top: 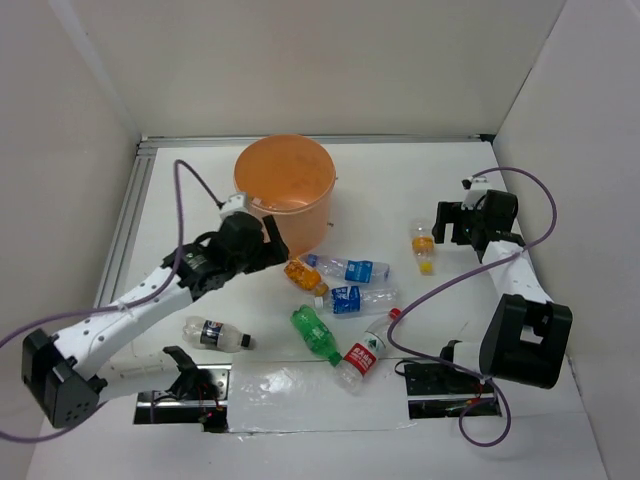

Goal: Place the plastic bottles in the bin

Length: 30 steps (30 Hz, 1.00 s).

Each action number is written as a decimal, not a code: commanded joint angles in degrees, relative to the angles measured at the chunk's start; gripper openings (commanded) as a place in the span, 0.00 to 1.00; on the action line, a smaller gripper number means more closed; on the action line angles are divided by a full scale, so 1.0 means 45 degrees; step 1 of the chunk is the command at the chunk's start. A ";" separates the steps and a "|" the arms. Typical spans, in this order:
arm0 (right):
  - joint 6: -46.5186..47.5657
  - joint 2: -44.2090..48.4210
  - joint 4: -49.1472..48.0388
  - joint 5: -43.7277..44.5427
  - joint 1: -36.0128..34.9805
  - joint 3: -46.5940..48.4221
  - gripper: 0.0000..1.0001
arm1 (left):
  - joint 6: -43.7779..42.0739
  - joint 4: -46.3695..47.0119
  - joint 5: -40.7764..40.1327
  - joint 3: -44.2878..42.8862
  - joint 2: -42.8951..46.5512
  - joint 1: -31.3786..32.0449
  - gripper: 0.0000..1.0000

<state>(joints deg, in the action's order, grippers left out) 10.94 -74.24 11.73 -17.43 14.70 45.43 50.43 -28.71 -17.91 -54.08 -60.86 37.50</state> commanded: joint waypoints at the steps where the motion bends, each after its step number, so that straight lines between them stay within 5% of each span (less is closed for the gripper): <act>1: -0.0088 0.0228 -0.0476 0.0026 0.0092 0.0569 1.00 | 0.3725 -0.3068 -0.1758 -0.1105 -0.1141 0.1996 0.99; 8: 0.2608 0.0579 0.0461 -0.3582 0.0777 0.0569 0.98 | 0.9920 -0.6272 -0.3070 -0.1476 -0.2002 0.4028 0.99; 13: 0.2452 0.0306 0.1025 -0.4348 0.0777 0.0842 0.38 | 1.3162 -0.9178 -0.3831 -0.1770 -0.2393 0.4908 0.99; 15: 0.2452 0.0190 0.1027 -0.4349 0.0777 0.0842 0.45 | 1.4160 -0.9672 -0.3987 -0.1887 -0.2744 0.5143 0.99; 16: 0.2568 0.0189 0.1162 -0.4504 0.0777 0.0726 0.53 | 1.4608 -1.0042 -0.3988 -0.1887 -0.3132 0.5299 0.99; 17: 0.2569 0.0189 0.1164 -0.4505 0.0777 0.0725 0.72 | 1.5425 -1.0858 -0.3988 -0.2003 -0.3348 0.5300 0.99; 19: 0.2704 0.0073 0.1164 -0.4505 0.0777 0.0608 0.82 | 1.5570 -1.1042 -0.3871 -0.2159 -0.3739 0.5300 0.99; 30: 0.3115 -0.0493 0.1164 -0.4369 0.1011 0.0490 0.96 | 1.6763 -1.1042 -0.4963 -0.1982 -0.5515 0.4599 0.99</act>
<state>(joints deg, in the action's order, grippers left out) 23.49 -75.26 16.32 -36.49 18.52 46.85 112.49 -75.26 -34.98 -60.80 -82.32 60.01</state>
